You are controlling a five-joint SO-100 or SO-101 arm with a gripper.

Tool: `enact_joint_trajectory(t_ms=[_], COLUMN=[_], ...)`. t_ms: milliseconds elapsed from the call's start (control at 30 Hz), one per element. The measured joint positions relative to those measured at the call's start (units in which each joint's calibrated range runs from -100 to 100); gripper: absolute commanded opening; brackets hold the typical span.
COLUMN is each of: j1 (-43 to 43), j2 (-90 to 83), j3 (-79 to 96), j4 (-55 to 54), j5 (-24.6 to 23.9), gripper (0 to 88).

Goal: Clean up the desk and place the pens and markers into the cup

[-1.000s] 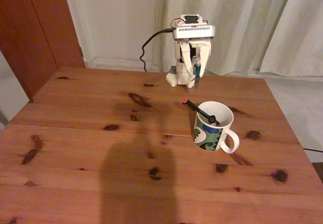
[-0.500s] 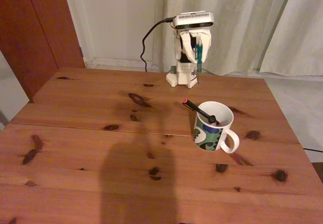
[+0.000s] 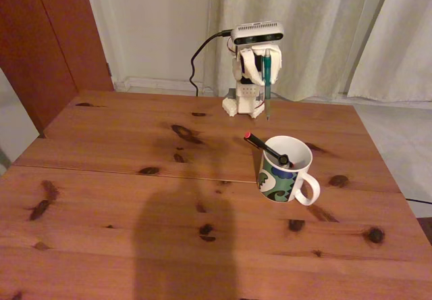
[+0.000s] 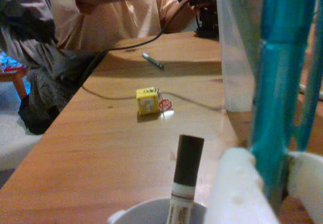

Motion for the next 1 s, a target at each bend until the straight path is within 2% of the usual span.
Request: enact_joint_trajectory(t_ms=[200, 400, 633, 1000], j1=[0.0, 0.0, 0.0, 0.0], j2=[2.0, 13.3, 30.0, 43.1], j3=[1.4, 0.3, -12.8, -23.6], j4=[-3.8, -9.6, -11.5, -11.5], j5=[0.0, -0.3, -3.4, -3.7], gripper=[0.5, 0.5, 0.5, 0.5])
